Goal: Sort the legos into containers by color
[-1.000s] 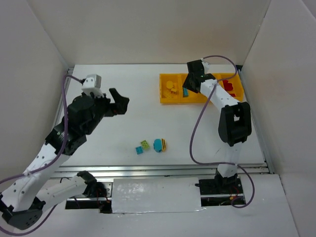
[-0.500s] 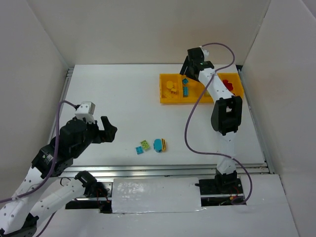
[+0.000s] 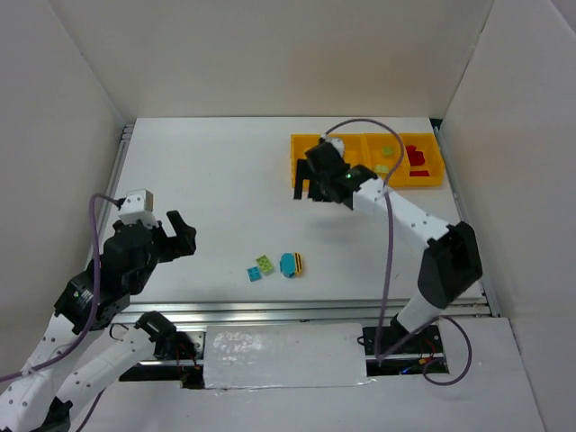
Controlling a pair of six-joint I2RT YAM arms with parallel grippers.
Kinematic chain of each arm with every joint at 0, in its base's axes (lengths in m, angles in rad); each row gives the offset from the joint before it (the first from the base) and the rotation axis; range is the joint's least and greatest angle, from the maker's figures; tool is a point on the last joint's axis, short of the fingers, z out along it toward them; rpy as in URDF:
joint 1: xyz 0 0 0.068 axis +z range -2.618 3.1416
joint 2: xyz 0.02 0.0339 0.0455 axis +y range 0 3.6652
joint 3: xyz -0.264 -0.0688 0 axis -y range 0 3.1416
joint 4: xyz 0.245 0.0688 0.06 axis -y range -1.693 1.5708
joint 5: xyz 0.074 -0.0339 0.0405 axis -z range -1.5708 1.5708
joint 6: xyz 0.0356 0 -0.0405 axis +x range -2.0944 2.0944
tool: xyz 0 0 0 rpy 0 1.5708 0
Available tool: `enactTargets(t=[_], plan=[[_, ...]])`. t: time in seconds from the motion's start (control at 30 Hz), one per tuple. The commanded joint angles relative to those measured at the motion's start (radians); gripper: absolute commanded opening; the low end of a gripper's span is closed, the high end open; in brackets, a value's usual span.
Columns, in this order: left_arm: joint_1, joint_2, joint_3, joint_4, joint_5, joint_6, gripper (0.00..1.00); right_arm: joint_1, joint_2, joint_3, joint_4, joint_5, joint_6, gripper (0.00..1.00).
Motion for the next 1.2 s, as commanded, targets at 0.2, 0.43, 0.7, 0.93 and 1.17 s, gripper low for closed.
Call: enactTargets(t=[0.2,0.43,0.7,0.93,1.17], plan=[[0.037,-0.018,-0.014,0.031,-0.004,-0.023,1.00,0.373,-0.153,-0.281,0.054,0.128,0.175,1.00],[0.037,-0.055,-0.026,0.045,0.027,-0.014,1.00,0.454,-0.129,-0.378,0.106,0.102,0.209,0.99],[0.029,-0.061,-0.028,0.048,0.032,-0.014,1.00,0.492,-0.054,-0.371,0.132,0.073,0.217,0.98],[0.024,-0.069,-0.031,0.050,0.032,-0.013,0.99,0.491,-0.020,-0.408,0.149,0.062,0.225,0.89],[0.026,-0.059,-0.029,0.051,0.039,-0.008,1.00,0.502,-0.018,-0.463,0.194,0.003,0.217,0.80]])
